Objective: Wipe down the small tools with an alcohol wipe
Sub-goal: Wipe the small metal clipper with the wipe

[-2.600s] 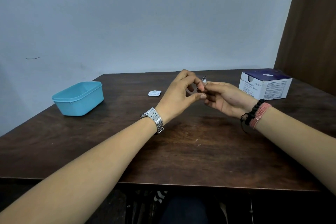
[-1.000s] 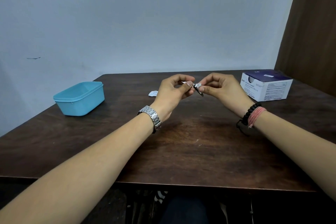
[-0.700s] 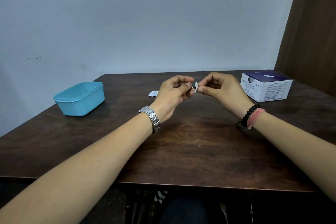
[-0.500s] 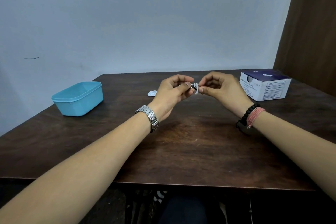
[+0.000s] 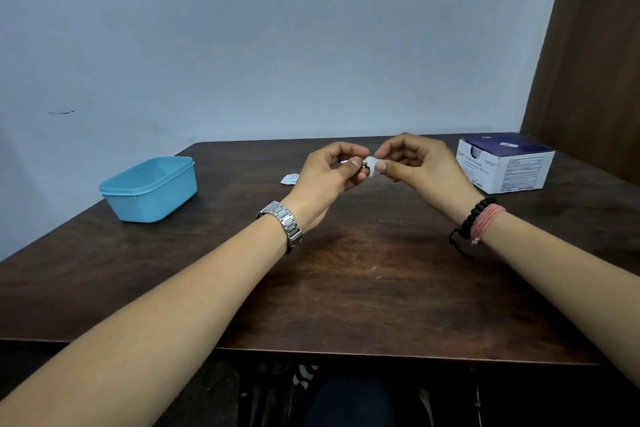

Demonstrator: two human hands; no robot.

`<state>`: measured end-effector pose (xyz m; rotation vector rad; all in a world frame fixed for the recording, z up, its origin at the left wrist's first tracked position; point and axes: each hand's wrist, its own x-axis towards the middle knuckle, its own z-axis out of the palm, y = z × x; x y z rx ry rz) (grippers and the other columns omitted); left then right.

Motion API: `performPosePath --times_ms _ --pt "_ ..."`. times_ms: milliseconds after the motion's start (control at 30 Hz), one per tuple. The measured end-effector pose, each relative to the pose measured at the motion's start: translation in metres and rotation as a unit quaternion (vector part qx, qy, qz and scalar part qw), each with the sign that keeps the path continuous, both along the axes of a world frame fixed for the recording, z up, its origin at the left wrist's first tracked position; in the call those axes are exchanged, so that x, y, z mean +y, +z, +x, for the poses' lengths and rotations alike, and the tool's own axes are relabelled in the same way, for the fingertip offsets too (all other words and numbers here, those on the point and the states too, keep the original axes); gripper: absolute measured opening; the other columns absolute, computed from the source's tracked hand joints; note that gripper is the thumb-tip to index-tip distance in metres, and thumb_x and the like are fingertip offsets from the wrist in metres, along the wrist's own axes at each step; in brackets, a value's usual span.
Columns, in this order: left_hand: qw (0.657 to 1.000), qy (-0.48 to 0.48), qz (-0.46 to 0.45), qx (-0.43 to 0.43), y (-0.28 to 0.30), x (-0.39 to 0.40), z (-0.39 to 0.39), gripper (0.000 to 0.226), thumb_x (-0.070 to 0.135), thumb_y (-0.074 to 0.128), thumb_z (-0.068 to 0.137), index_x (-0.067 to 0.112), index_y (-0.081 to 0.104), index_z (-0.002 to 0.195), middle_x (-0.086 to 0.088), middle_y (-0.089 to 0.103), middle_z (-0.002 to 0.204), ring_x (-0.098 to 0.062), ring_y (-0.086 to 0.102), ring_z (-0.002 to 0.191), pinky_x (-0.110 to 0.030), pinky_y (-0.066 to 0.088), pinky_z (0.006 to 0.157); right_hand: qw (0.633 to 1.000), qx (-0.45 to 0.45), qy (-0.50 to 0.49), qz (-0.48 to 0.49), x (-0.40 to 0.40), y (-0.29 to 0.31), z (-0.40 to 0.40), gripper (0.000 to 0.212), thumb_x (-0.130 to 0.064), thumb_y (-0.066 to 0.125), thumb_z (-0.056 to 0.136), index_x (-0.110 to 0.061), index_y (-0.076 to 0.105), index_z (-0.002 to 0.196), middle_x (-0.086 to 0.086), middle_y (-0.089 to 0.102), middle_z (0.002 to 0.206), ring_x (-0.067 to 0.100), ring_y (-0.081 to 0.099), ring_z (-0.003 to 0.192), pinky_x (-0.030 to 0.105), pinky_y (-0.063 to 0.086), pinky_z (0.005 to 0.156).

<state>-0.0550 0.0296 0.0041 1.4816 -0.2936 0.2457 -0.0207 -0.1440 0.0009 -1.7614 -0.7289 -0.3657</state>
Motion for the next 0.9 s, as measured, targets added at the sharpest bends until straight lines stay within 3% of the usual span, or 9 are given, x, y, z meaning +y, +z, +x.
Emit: performPosePath --times_ms 200,367,533,733,900 --pt "0.999 -0.032 -0.030 0.031 -0.004 0.000 0.003 0.018 -0.006 0.051 0.094 0.006 0.064 0.096 -0.009 0.062 0.089 -0.014 0.062 0.076 -0.021 0.057 0.079 0.996 -0.004 -0.061 -0.059 -0.005 -0.006 0.005 0.010 -0.015 0.077 0.079 -0.022 0.070 0.082 0.004 0.071 0.078 0.006 0.056 0.066 0.027 0.050 0.070" --pt "0.999 -0.035 -0.029 0.028 -0.002 -0.001 0.001 0.018 -0.006 0.050 0.095 0.005 0.063 0.098 -0.009 0.062 0.090 -0.013 0.061 0.076 -0.022 0.057 0.080 0.997 -0.034 -0.052 -0.048 0.001 0.000 -0.002 0.008 -0.017 0.077 0.080 -0.017 0.070 0.082 -0.006 0.070 0.075 0.002 0.058 0.065 0.019 0.050 0.065" --pt "0.997 -0.040 -0.060 0.018 0.000 0.000 0.002 0.019 -0.007 0.047 0.096 0.005 0.062 0.096 -0.012 0.062 0.091 -0.013 0.061 0.077 -0.021 0.056 0.080 0.993 0.003 -0.094 -0.075 -0.009 -0.007 0.009 0.007 -0.017 0.077 0.079 -0.020 0.071 0.080 -0.005 0.068 0.070 0.000 0.054 0.058 0.021 0.047 0.063" --pt "0.998 -0.045 -0.045 0.019 -0.002 -0.001 0.002 0.020 -0.008 0.046 0.096 0.005 0.062 0.095 -0.008 0.063 0.087 -0.013 0.060 0.076 -0.019 0.056 0.076 0.995 -0.038 -0.058 -0.072 -0.003 -0.001 0.002 0.006 -0.020 0.075 0.082 -0.021 0.073 0.087 -0.011 0.069 0.071 0.000 0.056 0.064 0.019 0.049 0.066" --pt "0.998 -0.036 -0.055 0.014 -0.001 -0.001 0.002 0.021 -0.008 0.045 0.097 0.005 0.062 0.094 -0.010 0.061 0.089 -0.013 0.060 0.075 -0.019 0.056 0.079 0.989 0.012 -0.095 -0.111 -0.013 -0.007 0.015 0.002 -0.020 0.075 0.082 -0.022 0.075 0.082 -0.009 0.065 0.062 -0.002 0.052 0.055 0.020 0.046 0.062"
